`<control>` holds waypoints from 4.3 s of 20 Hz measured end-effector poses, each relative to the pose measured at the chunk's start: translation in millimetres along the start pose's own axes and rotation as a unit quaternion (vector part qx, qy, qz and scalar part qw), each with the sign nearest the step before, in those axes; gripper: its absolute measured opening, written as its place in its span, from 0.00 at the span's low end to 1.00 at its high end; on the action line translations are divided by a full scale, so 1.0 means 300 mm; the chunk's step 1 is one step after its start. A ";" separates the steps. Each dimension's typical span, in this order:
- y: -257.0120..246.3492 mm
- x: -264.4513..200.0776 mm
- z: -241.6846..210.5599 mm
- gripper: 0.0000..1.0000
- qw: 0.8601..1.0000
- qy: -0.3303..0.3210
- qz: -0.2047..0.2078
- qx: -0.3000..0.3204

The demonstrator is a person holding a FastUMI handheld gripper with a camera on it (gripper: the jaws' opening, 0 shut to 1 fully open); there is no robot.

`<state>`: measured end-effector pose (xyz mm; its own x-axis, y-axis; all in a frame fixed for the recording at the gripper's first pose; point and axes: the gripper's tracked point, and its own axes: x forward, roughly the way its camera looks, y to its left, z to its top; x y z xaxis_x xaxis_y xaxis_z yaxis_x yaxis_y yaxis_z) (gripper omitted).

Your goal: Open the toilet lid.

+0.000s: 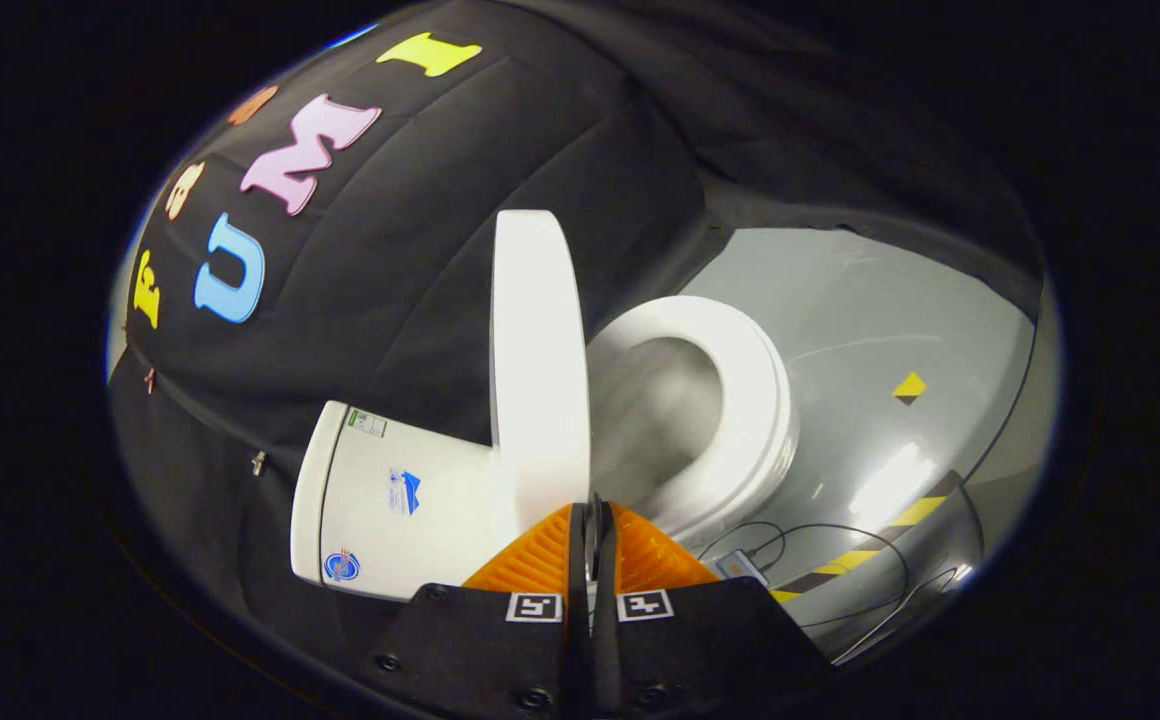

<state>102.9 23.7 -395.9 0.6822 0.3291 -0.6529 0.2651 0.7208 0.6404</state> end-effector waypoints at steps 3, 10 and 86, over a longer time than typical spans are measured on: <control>0.095 -0.031 -0.007 0.05 0.998 -0.015 -0.032 -0.056; 0.284 -0.076 -0.041 0.05 0.987 -0.058 -0.071 -0.134; 1.004 -0.727 0.056 0.98 0.864 -0.320 0.036 -0.388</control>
<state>45.6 159.0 -53.9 0.9804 0.1653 -0.1070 -0.1615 0.9859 0.0435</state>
